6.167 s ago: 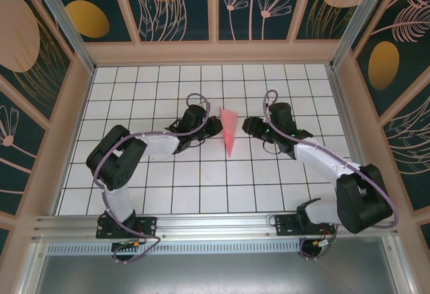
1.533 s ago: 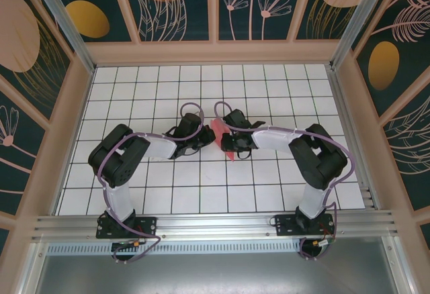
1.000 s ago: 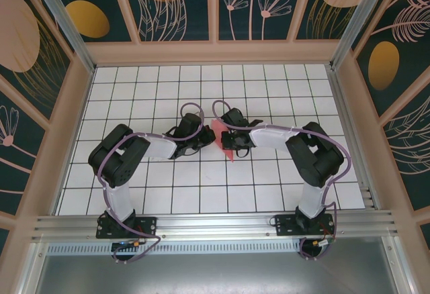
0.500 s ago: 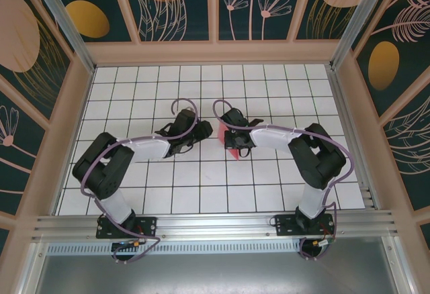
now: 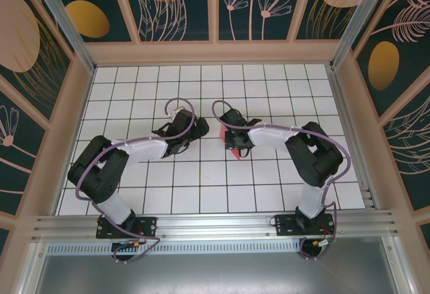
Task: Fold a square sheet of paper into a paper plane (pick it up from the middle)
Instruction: Move the paper plane to the top-center of the table.
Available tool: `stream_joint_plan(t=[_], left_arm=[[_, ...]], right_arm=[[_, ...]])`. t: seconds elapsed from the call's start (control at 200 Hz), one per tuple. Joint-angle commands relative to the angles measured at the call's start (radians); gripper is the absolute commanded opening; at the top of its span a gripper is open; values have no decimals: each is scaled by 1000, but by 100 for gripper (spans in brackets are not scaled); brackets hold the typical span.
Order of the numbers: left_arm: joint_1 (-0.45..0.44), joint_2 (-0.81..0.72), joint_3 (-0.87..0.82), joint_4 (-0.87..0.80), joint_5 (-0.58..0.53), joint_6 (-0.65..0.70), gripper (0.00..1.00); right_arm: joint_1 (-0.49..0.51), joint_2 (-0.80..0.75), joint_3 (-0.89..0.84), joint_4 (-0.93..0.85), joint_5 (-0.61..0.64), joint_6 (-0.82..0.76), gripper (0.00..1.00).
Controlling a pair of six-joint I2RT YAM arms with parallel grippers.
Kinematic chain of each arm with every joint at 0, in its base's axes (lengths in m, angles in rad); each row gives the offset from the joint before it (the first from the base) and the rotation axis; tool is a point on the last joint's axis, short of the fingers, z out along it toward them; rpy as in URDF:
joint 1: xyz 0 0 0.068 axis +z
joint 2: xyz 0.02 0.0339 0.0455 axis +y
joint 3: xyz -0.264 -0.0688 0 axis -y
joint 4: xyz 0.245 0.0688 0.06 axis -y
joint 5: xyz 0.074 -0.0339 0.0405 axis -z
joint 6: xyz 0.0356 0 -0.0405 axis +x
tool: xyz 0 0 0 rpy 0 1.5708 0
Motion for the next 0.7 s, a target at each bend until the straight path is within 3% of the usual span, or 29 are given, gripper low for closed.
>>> stream_joint_plan(t=[0.0, 0.085, 0.265, 0.696], left_arm=[[9, -36, -6, -43, -49, 5, 93], [13, -50, -6, -63, -66, 14, 98], [33, -90, -23, -104, -107, 36, 98], [68, -141, -64, -129, -114, 50, 98]], right_arm=[[3, 37, 27, -23, -1, 20, 13], [3, 35, 35, -26, 10, 23, 8], [-31, 36, 116, -51, 59, 16, 5], [-276, 238, 391, -53, 35, -70, 5]])
